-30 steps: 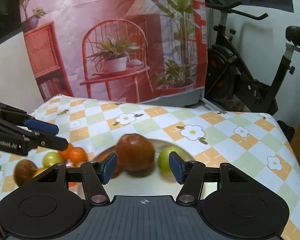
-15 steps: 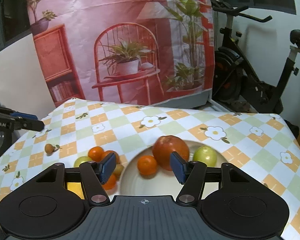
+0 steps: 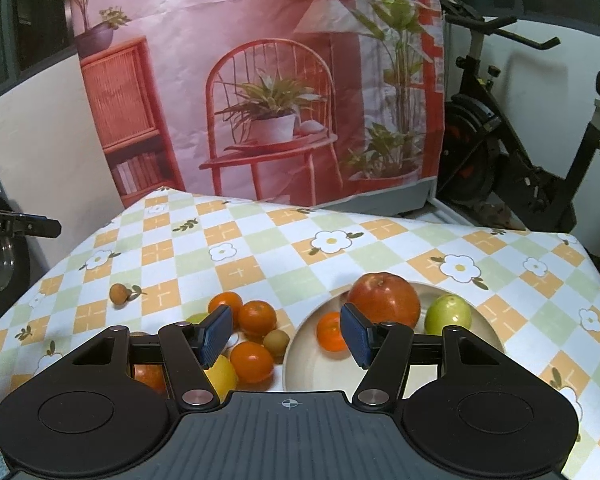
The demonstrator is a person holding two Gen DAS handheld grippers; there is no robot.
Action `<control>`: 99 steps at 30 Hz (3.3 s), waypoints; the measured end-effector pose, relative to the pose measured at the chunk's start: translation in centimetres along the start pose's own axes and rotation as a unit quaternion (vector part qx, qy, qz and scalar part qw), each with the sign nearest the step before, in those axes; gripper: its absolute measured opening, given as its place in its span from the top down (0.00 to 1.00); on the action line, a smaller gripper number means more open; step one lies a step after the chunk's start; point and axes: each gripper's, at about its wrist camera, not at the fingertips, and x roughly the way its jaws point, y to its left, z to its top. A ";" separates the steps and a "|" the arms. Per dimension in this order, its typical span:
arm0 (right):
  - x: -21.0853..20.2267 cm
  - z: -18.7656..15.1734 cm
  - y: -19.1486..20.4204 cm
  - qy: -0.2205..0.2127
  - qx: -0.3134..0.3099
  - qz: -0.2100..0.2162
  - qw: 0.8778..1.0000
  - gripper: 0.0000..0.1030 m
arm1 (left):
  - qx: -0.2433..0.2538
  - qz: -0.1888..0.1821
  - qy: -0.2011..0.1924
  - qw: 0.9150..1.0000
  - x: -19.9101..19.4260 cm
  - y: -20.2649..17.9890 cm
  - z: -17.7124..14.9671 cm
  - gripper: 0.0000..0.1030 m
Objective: Organize fruits
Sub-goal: 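Move the left tool onto a small brown kiwi while the right tool grasps another kiwi, then carry both kiwis over the beige plate with the left and right tools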
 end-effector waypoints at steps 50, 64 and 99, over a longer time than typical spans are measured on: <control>12.3 2.8 1.8 0.188 -0.194 0.066 0.961 0.90 | -0.037 -0.034 0.091 0.995 10.2 1.9 -3.9 0.75; 12.9 2.7 2.6 0.224 -0.236 0.073 0.943 0.87 | -0.040 -0.046 0.077 0.995 9.2 1.9 -4.5 0.75; 14.8 2.2 2.5 0.210 -0.220 0.067 0.950 0.77 | -0.027 -0.043 0.100 0.994 9.7 1.5 -5.5 0.72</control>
